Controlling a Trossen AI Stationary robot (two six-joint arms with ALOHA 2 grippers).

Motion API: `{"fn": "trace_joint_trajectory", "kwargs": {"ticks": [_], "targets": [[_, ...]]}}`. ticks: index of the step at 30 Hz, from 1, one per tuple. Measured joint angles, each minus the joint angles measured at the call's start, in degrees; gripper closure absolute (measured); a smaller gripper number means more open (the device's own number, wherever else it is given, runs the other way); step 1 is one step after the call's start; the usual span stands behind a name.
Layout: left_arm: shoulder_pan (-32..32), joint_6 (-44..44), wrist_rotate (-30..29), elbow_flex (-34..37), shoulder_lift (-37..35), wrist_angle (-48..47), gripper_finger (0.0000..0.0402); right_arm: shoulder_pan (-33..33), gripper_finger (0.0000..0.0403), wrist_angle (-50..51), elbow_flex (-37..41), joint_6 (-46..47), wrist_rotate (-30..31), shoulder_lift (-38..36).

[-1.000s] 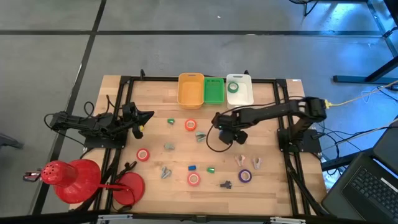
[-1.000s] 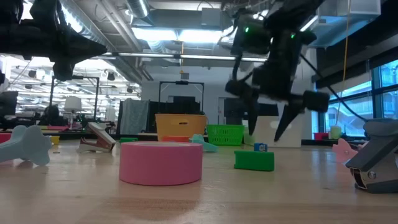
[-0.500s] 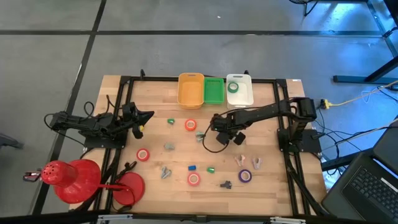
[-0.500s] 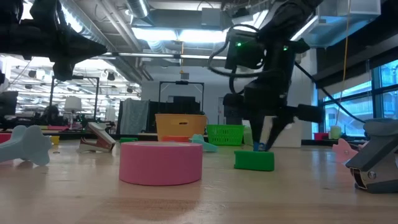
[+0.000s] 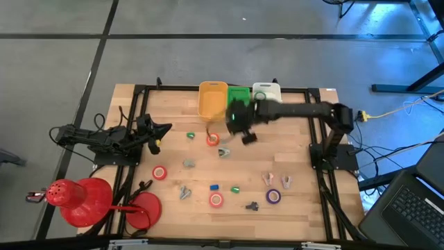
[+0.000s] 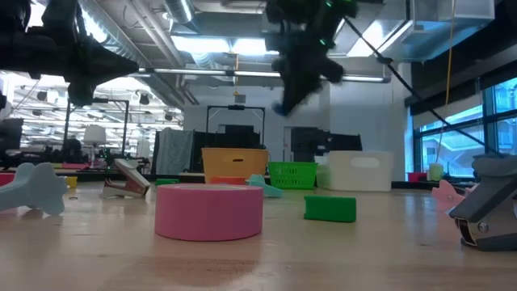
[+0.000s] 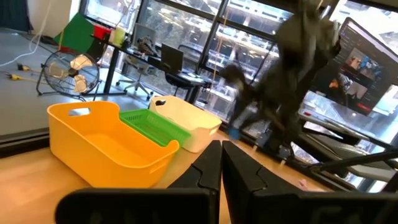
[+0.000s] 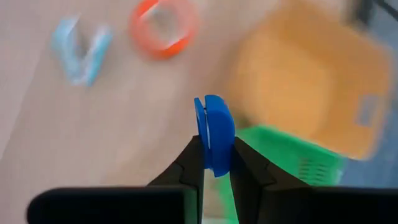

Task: Pick and place Stapler, Stapler remover, tape
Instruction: Put the right blue stapler into the green bin

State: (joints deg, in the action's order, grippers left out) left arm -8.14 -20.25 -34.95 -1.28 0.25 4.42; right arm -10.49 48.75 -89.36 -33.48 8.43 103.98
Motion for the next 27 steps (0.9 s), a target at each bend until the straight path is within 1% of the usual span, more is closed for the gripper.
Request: {"fn": "trace_joint_trajectory", "kwargs": {"ticks": [5, 8, 10, 14, 17, 24, 27], "targets": [[0.0, -0.02, -0.04, 0.0, 0.0, -0.01, 0.0398, -8.81, 0.0356, 0.38, -11.09, 8.14, -6.04, 0.0], [-0.02, 0.02, -0.41, 0.0, 0.0, -0.02, 0.0398, -13.63, 0.0356, 0.31, -15.64, 13.13, -8.28, 0.0], [-0.01, 0.02, -0.99, 0.0, 0.0, -0.07, 0.0398, -16.41, 0.0356, 0.35, -17.44, 16.07, -8.5, 0.0], [0.0, 0.02, -1.62, 0.0, 0.0, -0.08, 0.0398, -20.84, 0.0356, 1.53, -19.02, 21.49, -9.3, 0.0], [-0.01, 0.02, -1.65, 0.0, 0.0, -0.08, 0.0398, -23.01, 0.0356, 3.78, -19.13, 22.7, -11.44, 0.1], [0.0, 0.02, -1.73, 0.0, 0.0, -0.12, 0.0398, -24.71, 0.0356, 10.64, -19.2, 22.61, -12.14, 2.89], [0.0, 0.0, -2.66, 0.0, 0.0, -0.13, 0.0398, -24.71, 0.0356, 11.24, -19.2, 22.58, -12.55, 4.91]]}}
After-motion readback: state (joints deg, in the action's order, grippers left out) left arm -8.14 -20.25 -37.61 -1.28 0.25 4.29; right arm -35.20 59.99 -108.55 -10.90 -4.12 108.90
